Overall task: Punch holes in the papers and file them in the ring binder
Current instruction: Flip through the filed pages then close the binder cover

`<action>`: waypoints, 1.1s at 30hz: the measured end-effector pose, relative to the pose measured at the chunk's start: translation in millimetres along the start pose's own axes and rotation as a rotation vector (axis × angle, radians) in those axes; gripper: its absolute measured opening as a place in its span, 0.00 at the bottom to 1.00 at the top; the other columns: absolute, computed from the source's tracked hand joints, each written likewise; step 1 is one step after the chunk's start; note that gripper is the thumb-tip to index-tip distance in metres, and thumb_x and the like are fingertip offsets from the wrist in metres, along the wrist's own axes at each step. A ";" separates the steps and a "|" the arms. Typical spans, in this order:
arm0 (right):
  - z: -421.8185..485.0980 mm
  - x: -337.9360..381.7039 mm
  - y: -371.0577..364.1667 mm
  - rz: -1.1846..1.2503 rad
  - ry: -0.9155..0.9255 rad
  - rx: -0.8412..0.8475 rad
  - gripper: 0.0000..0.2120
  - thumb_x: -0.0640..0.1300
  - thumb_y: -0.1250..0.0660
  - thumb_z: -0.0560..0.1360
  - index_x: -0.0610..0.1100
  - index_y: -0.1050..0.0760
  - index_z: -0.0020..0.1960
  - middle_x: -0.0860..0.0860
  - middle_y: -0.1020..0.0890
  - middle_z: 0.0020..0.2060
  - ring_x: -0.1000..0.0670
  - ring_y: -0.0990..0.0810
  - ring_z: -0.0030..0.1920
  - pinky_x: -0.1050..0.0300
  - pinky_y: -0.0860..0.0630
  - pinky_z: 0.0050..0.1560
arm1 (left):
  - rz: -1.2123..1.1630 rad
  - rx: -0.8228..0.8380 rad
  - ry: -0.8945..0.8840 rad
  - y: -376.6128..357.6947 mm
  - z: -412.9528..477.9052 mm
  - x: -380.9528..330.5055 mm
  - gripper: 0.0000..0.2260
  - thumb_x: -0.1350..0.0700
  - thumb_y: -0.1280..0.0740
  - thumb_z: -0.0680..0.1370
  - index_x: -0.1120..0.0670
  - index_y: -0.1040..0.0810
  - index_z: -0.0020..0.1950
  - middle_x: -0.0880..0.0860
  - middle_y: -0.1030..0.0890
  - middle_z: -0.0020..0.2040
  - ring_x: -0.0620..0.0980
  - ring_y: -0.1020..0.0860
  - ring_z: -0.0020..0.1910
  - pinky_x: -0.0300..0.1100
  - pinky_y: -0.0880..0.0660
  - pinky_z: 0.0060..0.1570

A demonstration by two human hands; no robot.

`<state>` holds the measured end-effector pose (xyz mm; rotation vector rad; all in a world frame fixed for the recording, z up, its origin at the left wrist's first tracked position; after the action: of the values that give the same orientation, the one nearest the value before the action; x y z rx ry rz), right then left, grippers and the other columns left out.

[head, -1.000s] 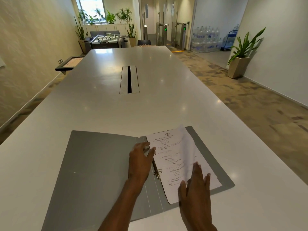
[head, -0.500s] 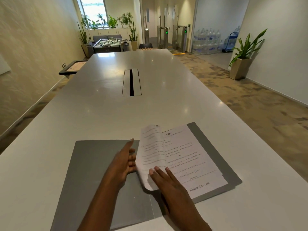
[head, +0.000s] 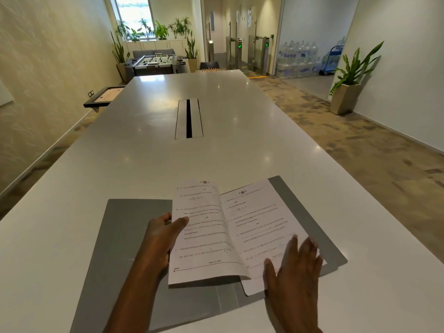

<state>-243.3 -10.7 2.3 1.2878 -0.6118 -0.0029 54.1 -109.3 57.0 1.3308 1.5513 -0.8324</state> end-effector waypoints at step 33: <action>-15.0 81.8 15.8 0.892 0.357 0.306 0.35 0.69 0.36 0.76 0.78 0.53 0.75 0.75 0.42 0.78 0.63 0.38 0.79 0.44 0.37 0.79 | -0.043 0.039 0.016 2.3 -5.1 -0.4 0.08 0.57 0.33 0.84 0.57 0.22 0.61 0.60 0.12 0.52 0.62 0.11 0.45 0.57 0.14 0.45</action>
<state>-173.2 -19.8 48.9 1.1668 -0.8466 1.0654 55.3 -104.4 59.4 1.3387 1.5878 -0.8844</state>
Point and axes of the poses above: each hand's wrist, its own z-axis towards the middle knuckle, its own y-axis out of the back of the hand, x = y × z, the point moved 6 cm from there along z, towards the middle knuckle
